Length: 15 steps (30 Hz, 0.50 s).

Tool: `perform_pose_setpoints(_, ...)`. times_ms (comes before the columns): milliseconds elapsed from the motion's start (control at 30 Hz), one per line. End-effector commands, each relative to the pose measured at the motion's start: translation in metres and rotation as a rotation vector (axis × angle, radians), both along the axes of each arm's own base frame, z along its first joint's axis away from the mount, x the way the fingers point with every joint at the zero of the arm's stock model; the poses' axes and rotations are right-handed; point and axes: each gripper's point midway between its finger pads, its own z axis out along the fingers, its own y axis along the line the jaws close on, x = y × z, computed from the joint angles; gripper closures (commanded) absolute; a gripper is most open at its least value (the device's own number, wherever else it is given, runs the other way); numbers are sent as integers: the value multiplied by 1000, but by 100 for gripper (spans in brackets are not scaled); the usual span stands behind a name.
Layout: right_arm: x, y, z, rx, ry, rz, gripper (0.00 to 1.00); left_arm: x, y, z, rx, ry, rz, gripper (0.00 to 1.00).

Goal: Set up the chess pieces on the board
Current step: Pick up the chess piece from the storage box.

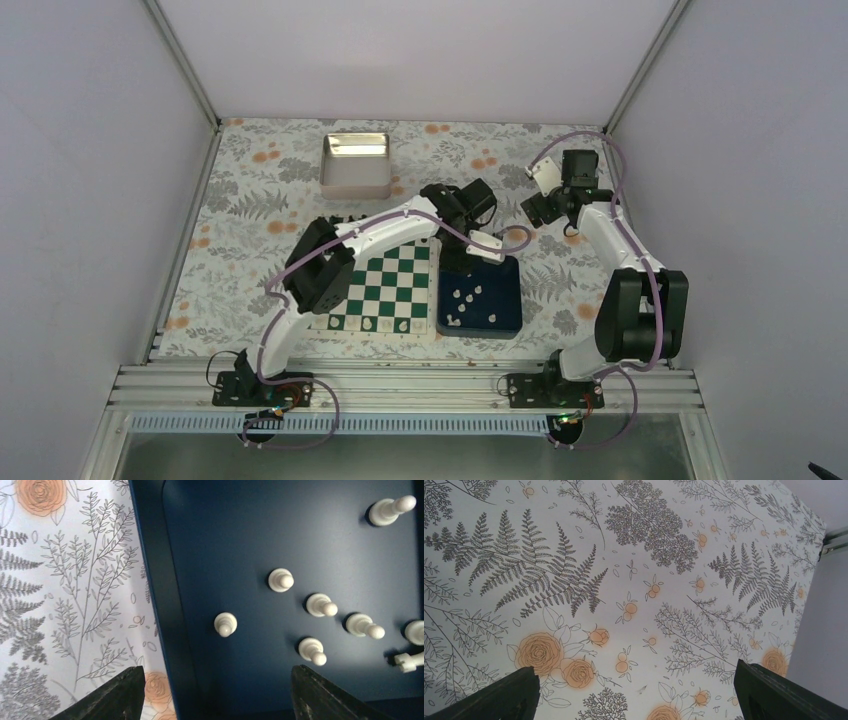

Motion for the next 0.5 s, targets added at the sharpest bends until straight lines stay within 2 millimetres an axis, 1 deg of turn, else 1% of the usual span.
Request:
perform_pose_setpoints(0,2,-2,7,10,-34,-19,0,-9,-14,7,-36,36,-50,31)
perform_pose_setpoints(100,2,-3,6,5,-32,-19,0,-10,-16,1,-28,50,-61,44)
perform_pose_setpoints(233,2,-3,5,5,-29,-17,0,-11,-23,0,-34,68,-74,62)
perform_pose_setpoints(267,2,-2,5,5,-29,-16,0,-10,-25,-2,-34,70,-74,66)
perform_pose_setpoints(467,2,-2,1,4,-18,-12,0,-11,-29,-16,-6,80,-82,66)
